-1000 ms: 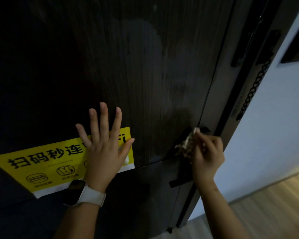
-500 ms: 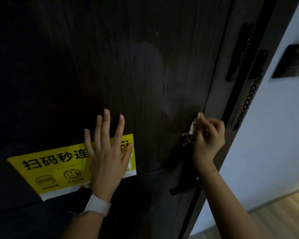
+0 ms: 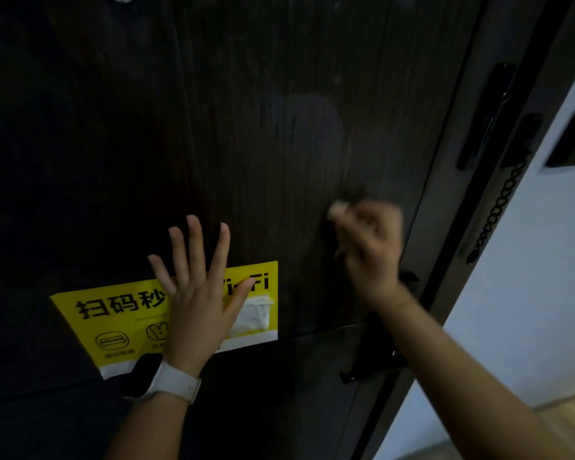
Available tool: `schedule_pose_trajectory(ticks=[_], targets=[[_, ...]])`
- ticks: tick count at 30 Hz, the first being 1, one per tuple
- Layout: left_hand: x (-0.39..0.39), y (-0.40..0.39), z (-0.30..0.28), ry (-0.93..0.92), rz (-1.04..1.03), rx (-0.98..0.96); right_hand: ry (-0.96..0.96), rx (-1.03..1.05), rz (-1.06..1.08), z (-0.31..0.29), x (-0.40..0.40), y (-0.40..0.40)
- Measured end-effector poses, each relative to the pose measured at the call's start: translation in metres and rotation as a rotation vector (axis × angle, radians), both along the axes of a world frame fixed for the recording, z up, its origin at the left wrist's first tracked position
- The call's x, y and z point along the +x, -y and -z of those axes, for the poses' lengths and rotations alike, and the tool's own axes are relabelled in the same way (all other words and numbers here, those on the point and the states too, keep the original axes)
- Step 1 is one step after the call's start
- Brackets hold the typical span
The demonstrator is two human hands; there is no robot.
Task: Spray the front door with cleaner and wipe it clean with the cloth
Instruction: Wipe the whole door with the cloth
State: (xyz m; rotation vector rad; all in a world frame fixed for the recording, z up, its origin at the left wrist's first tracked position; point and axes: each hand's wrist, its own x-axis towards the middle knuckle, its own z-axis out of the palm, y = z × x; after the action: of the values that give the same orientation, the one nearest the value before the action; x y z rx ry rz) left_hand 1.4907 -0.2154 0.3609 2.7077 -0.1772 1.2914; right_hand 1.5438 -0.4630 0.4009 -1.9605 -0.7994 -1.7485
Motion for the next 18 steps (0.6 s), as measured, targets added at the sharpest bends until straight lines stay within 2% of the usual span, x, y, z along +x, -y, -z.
schedule_pose_trajectory(ticks=[2,4,5,9,11,13,16,18], targets=[[0.000,0.000,0.001,0.008,-0.009,0.009,0.076,0.262,0.006,-0.047,0.009,-0.002],[0.000,0.001,0.002,0.014,-0.007,0.010,0.062,0.300,-0.027,-0.050,0.012,-0.022],[0.000,0.001,0.002,0.017,-0.004,0.009,0.042,0.209,-0.059,-0.033,0.009,-0.034],[0.000,0.000,0.001,0.011,-0.001,0.013,-0.066,-0.462,-0.135,0.059,-0.006,-0.036],[0.000,0.000,0.001,0.016,-0.007,0.019,-0.083,-0.541,-0.120,0.051,-0.006,-0.022],[0.001,0.001,0.001,0.022,-0.009,0.018,0.017,-0.372,-0.087,0.009,-0.001,-0.019],[0.002,0.001,0.003,0.032,-0.002,-0.021,0.202,0.082,-0.024,-0.086,0.012,-0.022],[0.002,0.000,0.003,0.029,0.012,-0.058,0.212,0.260,-0.043,-0.118,0.017,-0.035]])
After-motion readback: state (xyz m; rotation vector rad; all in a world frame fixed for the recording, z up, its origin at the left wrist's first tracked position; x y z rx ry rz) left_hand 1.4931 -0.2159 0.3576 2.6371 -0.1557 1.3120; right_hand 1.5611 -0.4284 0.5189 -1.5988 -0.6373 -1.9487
